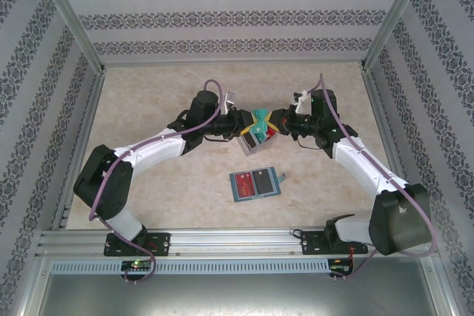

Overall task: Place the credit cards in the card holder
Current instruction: Pick up the credit card from the storage box, then flip over the card slot in the card holder.

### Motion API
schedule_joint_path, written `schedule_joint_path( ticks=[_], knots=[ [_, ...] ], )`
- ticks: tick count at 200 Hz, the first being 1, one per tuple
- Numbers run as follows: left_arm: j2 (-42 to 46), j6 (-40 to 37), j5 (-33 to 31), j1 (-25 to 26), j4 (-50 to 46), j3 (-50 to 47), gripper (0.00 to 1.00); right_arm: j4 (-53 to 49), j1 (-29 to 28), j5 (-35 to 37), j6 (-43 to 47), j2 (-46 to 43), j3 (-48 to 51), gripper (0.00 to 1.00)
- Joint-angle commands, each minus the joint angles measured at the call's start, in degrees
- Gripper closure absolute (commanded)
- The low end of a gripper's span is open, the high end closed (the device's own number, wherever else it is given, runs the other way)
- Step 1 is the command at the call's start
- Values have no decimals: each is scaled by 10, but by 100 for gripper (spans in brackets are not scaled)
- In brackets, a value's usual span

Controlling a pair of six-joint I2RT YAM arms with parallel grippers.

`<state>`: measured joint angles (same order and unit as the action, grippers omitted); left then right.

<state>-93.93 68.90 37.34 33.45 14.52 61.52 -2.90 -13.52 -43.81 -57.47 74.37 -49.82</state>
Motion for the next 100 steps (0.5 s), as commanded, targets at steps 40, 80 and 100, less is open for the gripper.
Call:
schedule_joint_path(
  ticks=[40,80,100],
  knots=[
    [21,181,3,-7,102,-27,100,39,9,-34,-41,-6,26,88],
    [18,184,14,-7,108,-24,100,82,9,-44,-73,-7,34,82],
    [11,178,26,-7,107,-25,100,88,9,-45,-72,-8,33,90]
  ],
)
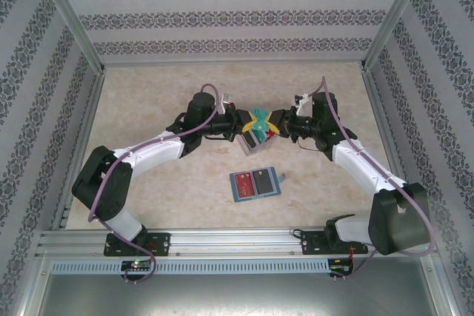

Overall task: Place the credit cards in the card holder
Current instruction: Flip over the card slot in the card holder.

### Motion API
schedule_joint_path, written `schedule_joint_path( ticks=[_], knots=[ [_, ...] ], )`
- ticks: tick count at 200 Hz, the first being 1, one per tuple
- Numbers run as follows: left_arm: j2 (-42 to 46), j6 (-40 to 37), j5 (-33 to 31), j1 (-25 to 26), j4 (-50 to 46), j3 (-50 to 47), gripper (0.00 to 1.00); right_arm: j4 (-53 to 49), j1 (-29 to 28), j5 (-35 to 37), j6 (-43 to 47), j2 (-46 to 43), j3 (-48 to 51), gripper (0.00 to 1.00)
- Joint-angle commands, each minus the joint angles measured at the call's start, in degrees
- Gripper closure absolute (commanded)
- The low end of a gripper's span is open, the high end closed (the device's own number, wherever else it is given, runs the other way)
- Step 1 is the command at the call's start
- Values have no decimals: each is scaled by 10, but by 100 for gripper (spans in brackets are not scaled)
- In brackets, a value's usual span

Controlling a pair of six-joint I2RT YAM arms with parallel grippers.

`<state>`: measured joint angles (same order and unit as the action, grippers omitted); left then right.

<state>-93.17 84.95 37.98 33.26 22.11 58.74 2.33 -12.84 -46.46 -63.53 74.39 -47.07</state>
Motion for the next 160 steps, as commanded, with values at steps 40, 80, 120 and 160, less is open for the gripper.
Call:
schedule_joint_path(
  ticks=[40,80,120,160],
  knots=[
    [18,-61,6,-4,-91,-7,56,-9,6,12,45,-37,17,100],
    [68,-204,-93,9,-366,-16,35,-121,-44,191,249,-123,91,100],
    [90,-226,-181,65,-434,-75,31,-177,-131,290,380,-161,161,100],
    [84,-196,-214,110,-386,-130,34,-179,-139,298,383,-168,208,100]
  ],
)
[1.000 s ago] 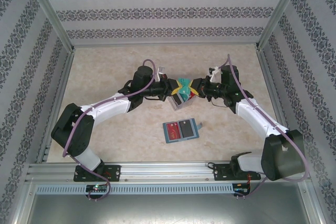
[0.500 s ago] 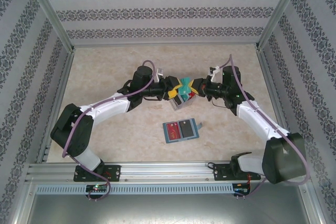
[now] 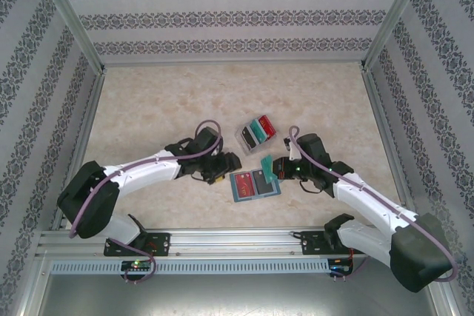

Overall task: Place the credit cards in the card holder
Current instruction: Flip over the card slot in the card holder.

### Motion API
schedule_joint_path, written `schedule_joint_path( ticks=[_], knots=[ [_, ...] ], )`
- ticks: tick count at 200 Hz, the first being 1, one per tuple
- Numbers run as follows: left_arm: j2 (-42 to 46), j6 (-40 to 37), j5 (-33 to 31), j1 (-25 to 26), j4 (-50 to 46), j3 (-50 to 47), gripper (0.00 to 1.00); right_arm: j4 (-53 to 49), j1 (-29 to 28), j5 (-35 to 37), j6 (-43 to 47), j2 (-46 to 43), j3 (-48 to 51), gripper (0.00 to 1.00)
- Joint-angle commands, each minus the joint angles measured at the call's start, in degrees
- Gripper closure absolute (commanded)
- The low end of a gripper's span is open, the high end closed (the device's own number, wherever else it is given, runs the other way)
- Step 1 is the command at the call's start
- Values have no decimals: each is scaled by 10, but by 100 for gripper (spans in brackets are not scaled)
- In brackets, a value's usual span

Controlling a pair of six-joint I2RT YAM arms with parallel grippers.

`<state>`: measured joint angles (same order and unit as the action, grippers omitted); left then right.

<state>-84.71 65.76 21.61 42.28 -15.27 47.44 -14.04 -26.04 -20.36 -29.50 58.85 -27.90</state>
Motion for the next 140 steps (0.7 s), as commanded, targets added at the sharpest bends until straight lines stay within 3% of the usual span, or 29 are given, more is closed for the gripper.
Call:
schedule_joint_path(
  ticks=[1,38,99,140],
  knots=[
    [-1,-4,-51,21,-12,-17,34,-15,-7,37,43,-13,18,100],
    [-18,-7,-55,34,22,-25,39,-6,-6,28,56,-6,34,100],
    [-61,-5,-42,42,55,-19,45,-37,-4,84,47,-32,23,100],
    [-82,-14,-26,42,58,-5,52,-17,2,33,32,-2,26,100]
  ],
)
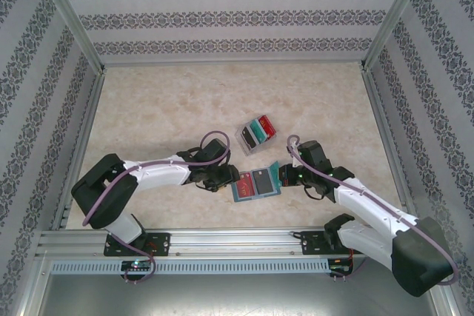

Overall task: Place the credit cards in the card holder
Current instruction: Flip over the card slot in the card holder.

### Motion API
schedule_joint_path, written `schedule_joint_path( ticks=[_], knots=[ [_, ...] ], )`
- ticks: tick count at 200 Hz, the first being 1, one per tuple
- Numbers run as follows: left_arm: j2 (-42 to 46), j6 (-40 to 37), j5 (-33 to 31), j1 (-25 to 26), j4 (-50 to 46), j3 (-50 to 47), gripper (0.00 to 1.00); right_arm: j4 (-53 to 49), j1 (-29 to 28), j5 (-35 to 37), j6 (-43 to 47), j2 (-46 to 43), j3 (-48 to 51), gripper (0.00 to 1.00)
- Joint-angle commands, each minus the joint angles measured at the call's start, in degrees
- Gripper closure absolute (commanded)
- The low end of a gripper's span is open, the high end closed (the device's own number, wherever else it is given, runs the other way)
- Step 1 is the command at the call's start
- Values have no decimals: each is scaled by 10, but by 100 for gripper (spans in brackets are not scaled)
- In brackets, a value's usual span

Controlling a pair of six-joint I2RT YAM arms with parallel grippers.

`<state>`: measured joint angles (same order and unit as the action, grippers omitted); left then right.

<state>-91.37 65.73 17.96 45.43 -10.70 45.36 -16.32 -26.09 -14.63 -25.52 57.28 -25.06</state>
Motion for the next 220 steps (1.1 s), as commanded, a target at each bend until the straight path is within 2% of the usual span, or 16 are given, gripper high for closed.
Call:
schedule_joint_path(
  ticks=[1,37,64,90,105,164,220],
  knots=[
    [-16,-14,10,11,12,16,52,6,2,-25,-10,14,-2,100],
    [-31,-10,17,12,23,15,54,23,8,-19,-31,21,3,100],
    [-41,-8,23,13,35,15,57,29,16,-51,-38,29,-2,100],
    [-43,-9,22,13,35,18,58,21,19,-62,-43,1,-11,100],
    [-45,-8,23,13,40,18,58,30,21,-96,-46,-8,-18,100],
    [-56,-16,25,14,40,32,61,38,-1,-114,-73,-6,-37,99],
    [-57,-19,23,13,35,36,64,52,-22,-134,-80,41,-57,99]
  ],
)
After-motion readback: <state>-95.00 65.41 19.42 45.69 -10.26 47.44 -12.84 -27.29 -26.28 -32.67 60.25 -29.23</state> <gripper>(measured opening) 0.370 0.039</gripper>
